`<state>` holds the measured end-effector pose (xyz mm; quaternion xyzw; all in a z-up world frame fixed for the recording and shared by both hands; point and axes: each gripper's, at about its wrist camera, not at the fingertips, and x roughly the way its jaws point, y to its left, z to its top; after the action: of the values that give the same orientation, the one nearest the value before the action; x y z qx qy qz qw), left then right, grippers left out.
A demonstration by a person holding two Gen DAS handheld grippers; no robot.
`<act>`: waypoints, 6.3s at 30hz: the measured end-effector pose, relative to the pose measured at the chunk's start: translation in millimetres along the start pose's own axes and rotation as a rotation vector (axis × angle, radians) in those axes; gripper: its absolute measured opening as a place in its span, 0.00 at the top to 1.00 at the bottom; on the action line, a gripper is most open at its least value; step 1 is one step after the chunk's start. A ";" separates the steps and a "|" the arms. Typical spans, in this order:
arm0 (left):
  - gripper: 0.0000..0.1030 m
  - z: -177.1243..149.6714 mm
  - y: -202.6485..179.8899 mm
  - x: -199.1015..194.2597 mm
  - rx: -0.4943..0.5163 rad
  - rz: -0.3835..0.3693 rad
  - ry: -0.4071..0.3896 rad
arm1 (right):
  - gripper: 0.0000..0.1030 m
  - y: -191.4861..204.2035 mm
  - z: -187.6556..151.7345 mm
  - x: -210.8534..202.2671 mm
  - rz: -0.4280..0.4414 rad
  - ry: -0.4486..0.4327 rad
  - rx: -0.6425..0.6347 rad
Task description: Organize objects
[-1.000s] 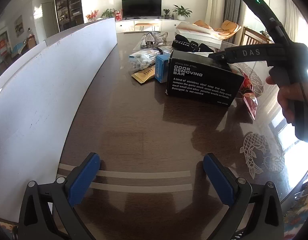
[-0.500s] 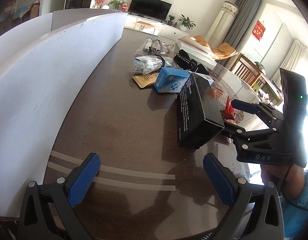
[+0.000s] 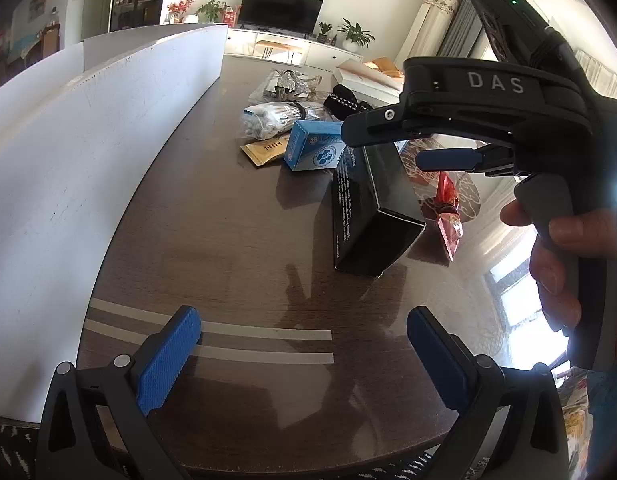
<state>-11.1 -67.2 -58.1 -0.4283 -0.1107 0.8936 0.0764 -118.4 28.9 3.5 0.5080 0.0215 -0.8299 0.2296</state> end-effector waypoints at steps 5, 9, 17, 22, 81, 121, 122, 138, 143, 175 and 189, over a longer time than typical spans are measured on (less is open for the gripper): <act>0.00 0.8 6.2 -1.2 -0.029 -0.014 0.001 | 0.09 -2.0 -8.7 11.9 -0.055 0.023 -0.033; 0.00 0.5 5.7 -0.1 -0.032 -0.016 0.005 | 0.12 -23.3 -15.8 2.8 -0.032 0.001 0.018; 0.00 -0.9 1.1 1.0 -0.006 0.002 0.010 | 0.33 -52.4 -29.5 1.2 0.041 0.015 0.082; 0.00 -0.4 2.5 0.5 -0.014 -0.006 0.009 | 0.33 -55.7 -31.8 0.4 0.056 -0.002 0.087; 0.00 66.1 -46.6 54.1 -0.205 0.163 0.051 | 0.08 -160.1 -118.7 -80.1 -0.105 -0.203 0.277; 0.09 32.3 -44.5 26.2 0.000 0.086 0.025 | 0.75 -73.7 -81.5 -62.5 -0.064 -0.092 0.000; 0.09 32.1 -43.9 34.7 0.003 0.114 0.050 | 0.75 -73.2 -81.5 -64.0 -0.062 -0.097 0.001; 0.44 55.3 -7.4 -77.7 -0.072 0.000 -0.271 | 0.75 -14.4 -20.7 -102.1 0.056 -0.210 -0.082; 0.44 77.9 61.5 -136.0 -0.183 0.085 -0.380 | 0.75 77.7 26.2 -96.9 0.200 -0.242 -0.206; 0.09 62.0 73.8 -114.8 -0.224 0.211 -0.353 | 0.00 -52.5 -82.2 -47.1 -0.231 -0.240 -0.149; 0.08 25.5 -84.5 -8.9 0.198 0.041 -0.118 | 0.00 -156.2 -112.8 -47.0 -0.295 -0.165 0.177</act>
<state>-22.0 8.8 -13.7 -0.3675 -0.0172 0.9251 0.0934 -69.6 215.7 -41.8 0.4477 0.0034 -0.8921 0.0610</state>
